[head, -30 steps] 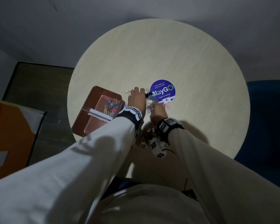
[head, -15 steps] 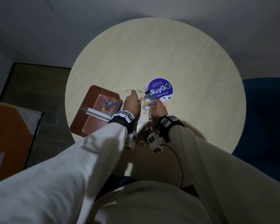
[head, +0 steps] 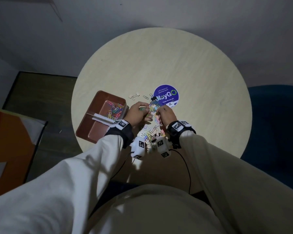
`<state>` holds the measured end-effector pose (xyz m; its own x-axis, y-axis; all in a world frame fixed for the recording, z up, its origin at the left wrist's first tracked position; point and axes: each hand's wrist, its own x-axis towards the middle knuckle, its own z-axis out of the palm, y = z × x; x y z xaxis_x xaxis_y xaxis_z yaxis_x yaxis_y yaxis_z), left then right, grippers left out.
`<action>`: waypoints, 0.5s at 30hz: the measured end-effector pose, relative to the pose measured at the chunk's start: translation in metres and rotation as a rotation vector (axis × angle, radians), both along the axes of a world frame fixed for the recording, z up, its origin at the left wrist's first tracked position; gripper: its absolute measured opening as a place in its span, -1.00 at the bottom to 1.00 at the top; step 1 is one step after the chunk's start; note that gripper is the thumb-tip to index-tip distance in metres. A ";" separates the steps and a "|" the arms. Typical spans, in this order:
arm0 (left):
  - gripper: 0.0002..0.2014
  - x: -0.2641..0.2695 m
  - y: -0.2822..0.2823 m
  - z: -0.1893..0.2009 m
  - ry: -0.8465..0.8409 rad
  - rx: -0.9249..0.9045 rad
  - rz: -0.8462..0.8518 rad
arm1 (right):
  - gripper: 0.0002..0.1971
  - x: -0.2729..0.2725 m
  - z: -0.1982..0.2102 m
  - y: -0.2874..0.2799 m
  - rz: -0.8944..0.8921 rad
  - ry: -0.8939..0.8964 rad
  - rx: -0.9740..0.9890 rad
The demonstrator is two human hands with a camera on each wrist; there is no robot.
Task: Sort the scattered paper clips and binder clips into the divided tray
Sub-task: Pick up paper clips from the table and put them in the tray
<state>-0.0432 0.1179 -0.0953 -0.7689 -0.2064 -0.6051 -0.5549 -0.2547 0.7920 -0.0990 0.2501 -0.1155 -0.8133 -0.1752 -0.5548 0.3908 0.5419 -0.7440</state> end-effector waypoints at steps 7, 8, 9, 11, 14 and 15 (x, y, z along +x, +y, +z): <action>-0.81 0.010 0.007 0.012 -0.012 0.287 0.183 | -0.63 0.013 0.010 0.007 0.093 0.208 0.086; -0.82 0.009 0.007 0.013 -0.009 0.339 0.226 | -0.64 0.015 0.012 0.008 0.093 0.234 0.081; -0.83 0.009 0.007 0.015 -0.005 0.398 0.271 | -0.65 0.017 0.014 0.009 0.096 0.261 0.080; -0.86 0.009 0.007 0.017 -0.015 0.487 0.335 | -0.67 0.021 0.019 0.010 0.120 0.300 0.088; -0.81 0.009 0.008 0.017 -0.031 0.573 0.403 | -0.74 0.025 0.025 0.011 0.175 0.346 0.107; -0.79 0.009 0.009 0.016 -0.033 0.578 0.417 | -0.74 0.027 0.026 0.012 0.202 0.367 0.114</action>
